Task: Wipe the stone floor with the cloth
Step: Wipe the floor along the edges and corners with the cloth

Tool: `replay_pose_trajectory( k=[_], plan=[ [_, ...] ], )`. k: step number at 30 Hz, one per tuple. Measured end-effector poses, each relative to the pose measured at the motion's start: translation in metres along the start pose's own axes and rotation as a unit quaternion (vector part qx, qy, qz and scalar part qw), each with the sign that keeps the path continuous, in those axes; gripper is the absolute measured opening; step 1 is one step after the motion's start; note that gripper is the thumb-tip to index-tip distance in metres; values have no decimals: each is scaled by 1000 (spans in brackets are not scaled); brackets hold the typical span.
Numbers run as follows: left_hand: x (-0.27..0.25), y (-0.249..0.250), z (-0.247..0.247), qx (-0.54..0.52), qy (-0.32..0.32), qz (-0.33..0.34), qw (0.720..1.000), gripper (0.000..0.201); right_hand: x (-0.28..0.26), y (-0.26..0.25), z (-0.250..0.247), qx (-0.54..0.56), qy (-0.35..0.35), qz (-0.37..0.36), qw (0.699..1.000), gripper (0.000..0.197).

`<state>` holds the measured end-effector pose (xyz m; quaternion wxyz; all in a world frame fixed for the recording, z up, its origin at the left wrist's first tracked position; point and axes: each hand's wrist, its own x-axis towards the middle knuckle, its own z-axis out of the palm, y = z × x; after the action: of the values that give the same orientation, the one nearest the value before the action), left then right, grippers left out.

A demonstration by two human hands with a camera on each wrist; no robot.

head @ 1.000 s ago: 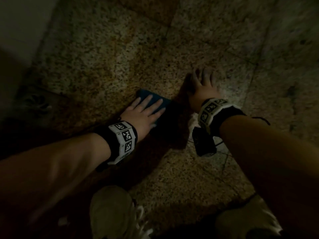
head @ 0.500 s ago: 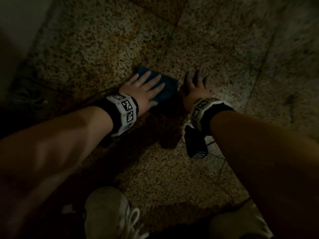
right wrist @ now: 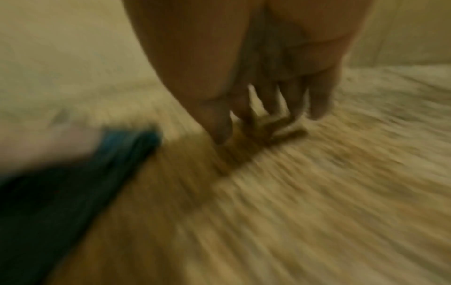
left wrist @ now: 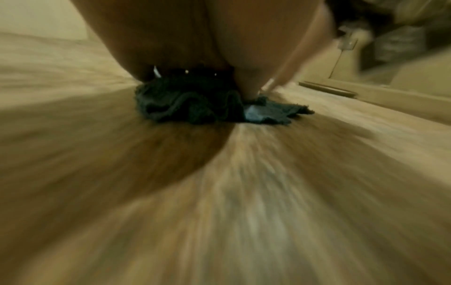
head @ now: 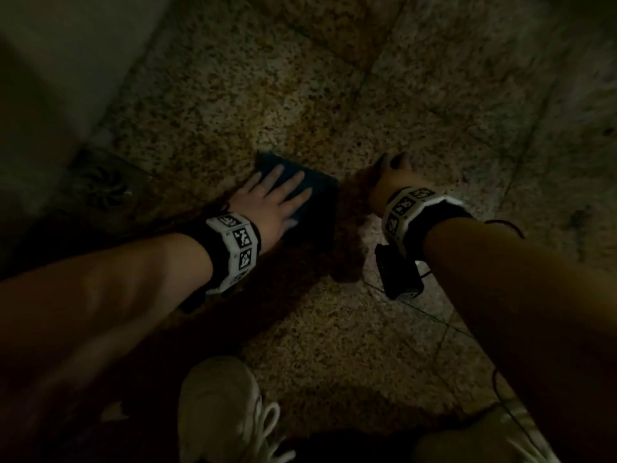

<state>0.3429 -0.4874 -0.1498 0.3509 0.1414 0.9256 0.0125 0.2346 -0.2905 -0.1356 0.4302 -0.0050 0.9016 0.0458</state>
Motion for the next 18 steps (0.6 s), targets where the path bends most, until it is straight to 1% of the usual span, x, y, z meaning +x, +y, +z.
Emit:
replay_pose_trajectory(
  k=[4,6,8,11,14,18],
  plan=[
    [-27,-7,22,2,-11,-15,1000,60,-6,-30,-20,-21,35,-67,997,70],
    [-34,-10,23,-5,-11,-13,1000,61,-5,-44,-18,-29,25,-85,996,72],
    [-35,-13,19,-8,-11,-8,1000,60,-1,-50,-9,-21,12,-87,996,77],
    [-29,-19,17,-9,-10,-8,1000,59,3,-45,7,15,21,-90,996,77],
    [-16,-26,14,-13,-5,-22,1000,60,4,-38,7,-4,12,-95,995,75],
    [12,-39,-22,-27,-27,-58,998,58,4,-39,2,-8,-11,-95,995,81]
  ],
)
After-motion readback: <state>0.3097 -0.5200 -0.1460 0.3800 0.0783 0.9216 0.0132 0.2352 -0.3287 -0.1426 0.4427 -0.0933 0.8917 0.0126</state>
